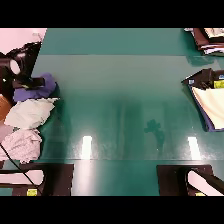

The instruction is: Fold the shirts.

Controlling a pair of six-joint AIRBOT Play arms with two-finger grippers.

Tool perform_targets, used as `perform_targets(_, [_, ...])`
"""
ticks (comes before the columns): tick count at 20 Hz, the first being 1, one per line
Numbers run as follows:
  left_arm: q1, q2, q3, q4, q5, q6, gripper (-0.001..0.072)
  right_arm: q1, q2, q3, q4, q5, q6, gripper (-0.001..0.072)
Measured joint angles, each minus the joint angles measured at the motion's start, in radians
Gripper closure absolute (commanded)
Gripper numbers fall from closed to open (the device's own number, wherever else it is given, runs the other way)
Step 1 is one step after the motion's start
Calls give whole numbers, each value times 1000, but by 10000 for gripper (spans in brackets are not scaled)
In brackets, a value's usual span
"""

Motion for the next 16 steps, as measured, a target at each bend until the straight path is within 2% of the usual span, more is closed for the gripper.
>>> perform_targets(6, [-98, 277, 233, -24, -101, 49, 683, 0, 0, 169, 23, -42, 0, 692])
perform_targets(10, [-282, 441, 305, -36, -188, 55, 684, 0, 0, 311, 27, -90, 0, 692])
perform_targets(13, [-472, 475, 288, -43, -240, 5, 683, 0, 0, 385, 28, -109, 0, 692])
perform_targets(16, [-669, 455, 192, -80, -212, -66, 682, 0, 1, 421, 27, -115, 0, 692])
